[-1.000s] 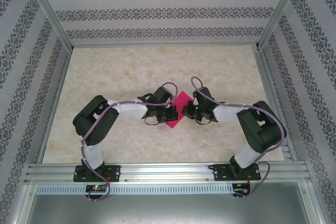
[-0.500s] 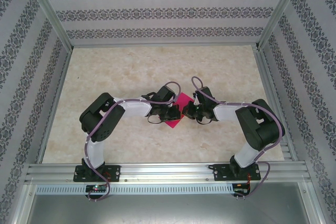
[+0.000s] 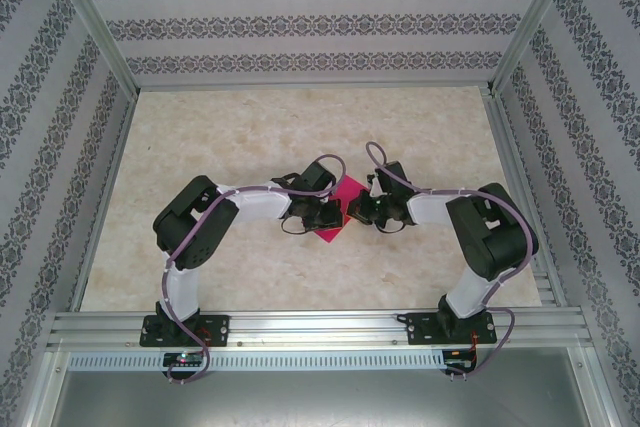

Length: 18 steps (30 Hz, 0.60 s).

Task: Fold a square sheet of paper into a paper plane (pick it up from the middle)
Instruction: First fold in half a square sheet of paper at the center of the table.

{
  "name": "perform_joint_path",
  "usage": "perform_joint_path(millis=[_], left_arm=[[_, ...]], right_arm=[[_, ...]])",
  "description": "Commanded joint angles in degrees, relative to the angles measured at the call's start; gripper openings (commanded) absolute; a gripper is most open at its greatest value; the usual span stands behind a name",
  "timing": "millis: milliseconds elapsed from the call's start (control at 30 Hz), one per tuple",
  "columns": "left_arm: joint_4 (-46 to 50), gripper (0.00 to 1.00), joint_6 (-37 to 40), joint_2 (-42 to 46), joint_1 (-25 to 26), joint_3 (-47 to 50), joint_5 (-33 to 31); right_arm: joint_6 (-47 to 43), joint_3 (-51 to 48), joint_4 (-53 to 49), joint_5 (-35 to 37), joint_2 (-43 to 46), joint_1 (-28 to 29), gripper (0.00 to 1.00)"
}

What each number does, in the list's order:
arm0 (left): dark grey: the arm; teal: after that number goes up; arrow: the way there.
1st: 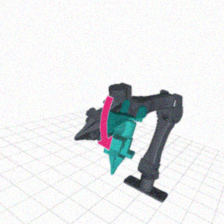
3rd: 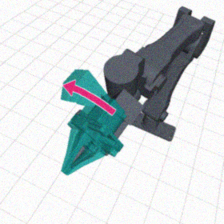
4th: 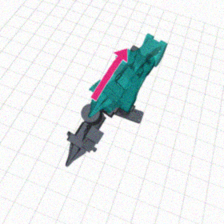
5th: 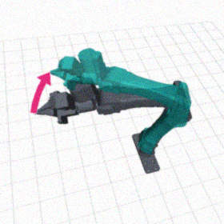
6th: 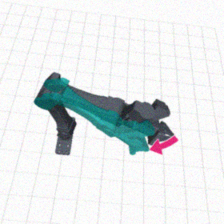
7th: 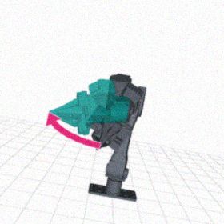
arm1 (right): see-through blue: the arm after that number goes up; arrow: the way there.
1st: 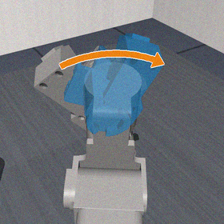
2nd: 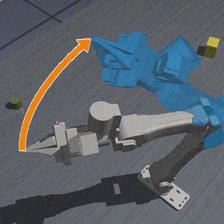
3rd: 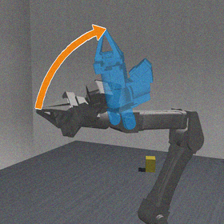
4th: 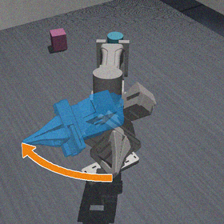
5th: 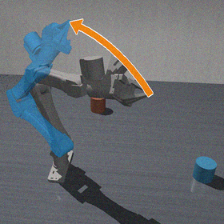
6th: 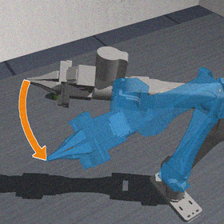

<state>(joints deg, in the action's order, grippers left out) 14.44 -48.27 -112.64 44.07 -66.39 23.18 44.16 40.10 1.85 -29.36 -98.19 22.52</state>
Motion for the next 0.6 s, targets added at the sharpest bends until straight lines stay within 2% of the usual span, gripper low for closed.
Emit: perform_joint_path(millis=[0,567], left_arm=[[7.57,0.0,1.51,-2.06,1.01,-0.01,-2.14],[8.76,0.0,1.68,-3.16,1.04,0.08,-1.82]], right_arm=[[-3.13,2.27,-2.4,4.39,-2.6,-3.22,0.0],[-5.31,9.68,-7.33,6.16,-8.06,-14.34,0.0]])
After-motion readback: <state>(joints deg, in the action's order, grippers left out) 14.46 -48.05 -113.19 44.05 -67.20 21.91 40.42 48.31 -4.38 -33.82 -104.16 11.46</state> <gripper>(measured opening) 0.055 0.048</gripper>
